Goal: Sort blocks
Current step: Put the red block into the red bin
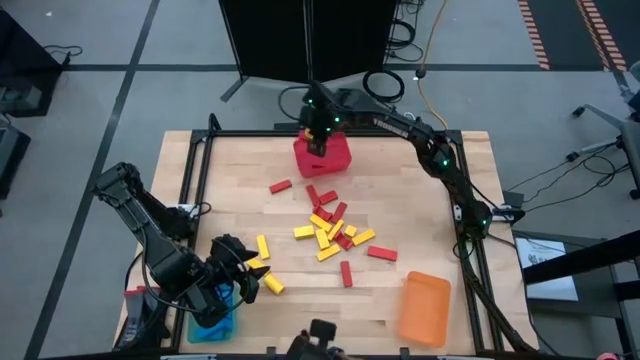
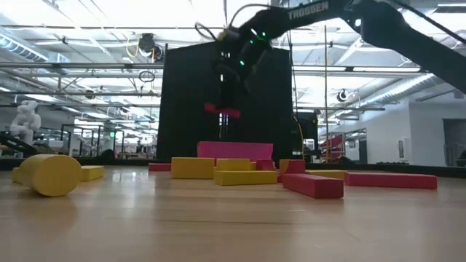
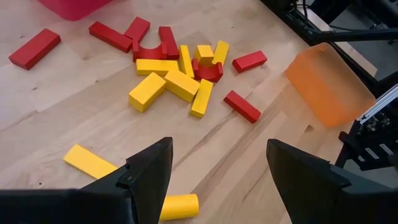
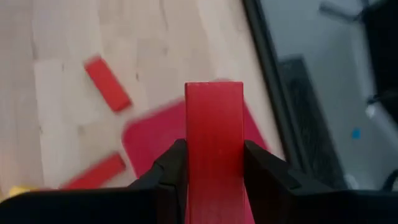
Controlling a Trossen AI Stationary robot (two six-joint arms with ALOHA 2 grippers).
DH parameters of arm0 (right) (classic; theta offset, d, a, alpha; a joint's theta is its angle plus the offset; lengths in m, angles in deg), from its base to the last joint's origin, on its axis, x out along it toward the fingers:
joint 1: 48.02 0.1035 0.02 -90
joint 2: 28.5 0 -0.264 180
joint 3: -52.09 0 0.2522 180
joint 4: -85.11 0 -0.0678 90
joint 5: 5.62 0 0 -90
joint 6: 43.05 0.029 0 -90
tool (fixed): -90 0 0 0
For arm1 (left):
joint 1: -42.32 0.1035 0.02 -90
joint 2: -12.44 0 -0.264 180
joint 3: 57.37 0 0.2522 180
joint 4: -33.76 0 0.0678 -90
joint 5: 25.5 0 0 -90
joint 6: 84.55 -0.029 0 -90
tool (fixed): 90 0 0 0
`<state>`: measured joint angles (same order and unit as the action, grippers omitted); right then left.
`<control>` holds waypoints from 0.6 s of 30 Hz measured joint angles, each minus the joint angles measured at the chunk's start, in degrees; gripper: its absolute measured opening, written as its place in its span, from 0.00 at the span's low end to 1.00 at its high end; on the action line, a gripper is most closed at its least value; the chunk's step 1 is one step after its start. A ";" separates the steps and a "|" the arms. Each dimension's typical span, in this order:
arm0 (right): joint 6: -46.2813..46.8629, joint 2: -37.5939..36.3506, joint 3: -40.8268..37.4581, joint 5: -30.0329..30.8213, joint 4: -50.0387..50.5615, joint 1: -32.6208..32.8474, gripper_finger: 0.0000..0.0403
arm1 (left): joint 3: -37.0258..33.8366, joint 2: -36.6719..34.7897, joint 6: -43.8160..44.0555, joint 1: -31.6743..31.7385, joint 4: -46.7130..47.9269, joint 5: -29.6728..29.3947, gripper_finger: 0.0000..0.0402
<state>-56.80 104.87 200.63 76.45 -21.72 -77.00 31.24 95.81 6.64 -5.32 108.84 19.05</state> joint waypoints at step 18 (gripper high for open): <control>-1.74 0.63 -13.95 -1.15 -1.43 -0.94 0.25 | 0.00 0.00 0.13 0.10 -0.46 -1.85 0.66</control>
<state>-58.53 105.51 186.69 75.29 -23.15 -77.94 31.24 95.81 6.78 -5.22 108.38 17.20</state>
